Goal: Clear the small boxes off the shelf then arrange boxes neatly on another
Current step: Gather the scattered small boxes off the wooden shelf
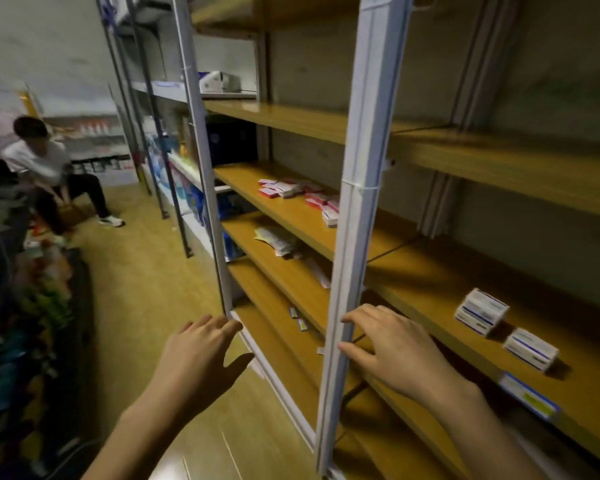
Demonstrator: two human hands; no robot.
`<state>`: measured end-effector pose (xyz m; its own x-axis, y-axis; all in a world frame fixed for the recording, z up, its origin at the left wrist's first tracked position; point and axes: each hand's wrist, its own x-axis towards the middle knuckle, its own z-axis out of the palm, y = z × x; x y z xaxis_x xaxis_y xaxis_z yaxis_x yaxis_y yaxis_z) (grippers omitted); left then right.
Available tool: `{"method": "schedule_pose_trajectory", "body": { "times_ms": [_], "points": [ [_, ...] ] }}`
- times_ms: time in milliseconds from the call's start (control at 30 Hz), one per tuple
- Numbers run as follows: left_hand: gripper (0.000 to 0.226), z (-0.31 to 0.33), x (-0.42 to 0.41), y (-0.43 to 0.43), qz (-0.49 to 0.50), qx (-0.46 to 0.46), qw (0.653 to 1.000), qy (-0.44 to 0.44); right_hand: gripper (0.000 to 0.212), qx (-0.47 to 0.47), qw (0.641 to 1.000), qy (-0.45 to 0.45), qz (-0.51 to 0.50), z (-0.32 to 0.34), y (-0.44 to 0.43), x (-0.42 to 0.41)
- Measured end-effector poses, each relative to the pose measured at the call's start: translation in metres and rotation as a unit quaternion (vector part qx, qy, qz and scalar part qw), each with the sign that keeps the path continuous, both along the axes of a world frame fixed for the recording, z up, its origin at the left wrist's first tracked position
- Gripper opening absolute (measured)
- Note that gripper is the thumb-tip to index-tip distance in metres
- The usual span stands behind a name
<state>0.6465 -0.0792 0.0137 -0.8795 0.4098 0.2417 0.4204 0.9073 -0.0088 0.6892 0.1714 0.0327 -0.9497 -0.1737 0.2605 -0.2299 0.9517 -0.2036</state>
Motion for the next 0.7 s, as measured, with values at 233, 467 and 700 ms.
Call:
{"method": "schedule_pose_trajectory", "body": {
  "times_ms": [233,467,700],
  "points": [
    [0.053,0.006,-0.078,-0.078,0.006,-0.012,1.000,0.000,0.043,0.008,1.000,-0.023,-0.002,-0.005,-0.070,-0.090],
    [0.049,0.002,-0.170,-0.101,-0.015,0.011,1.000,-0.008,0.042,0.016,0.999,-0.030,-0.007,-0.007,-0.099,-0.179],
    [0.042,0.000,-0.294,-0.089,-0.062,0.008,0.998,0.005,0.042,0.006,0.998,-0.018,-0.055,-0.007,-0.095,-0.285]
  ]
}}
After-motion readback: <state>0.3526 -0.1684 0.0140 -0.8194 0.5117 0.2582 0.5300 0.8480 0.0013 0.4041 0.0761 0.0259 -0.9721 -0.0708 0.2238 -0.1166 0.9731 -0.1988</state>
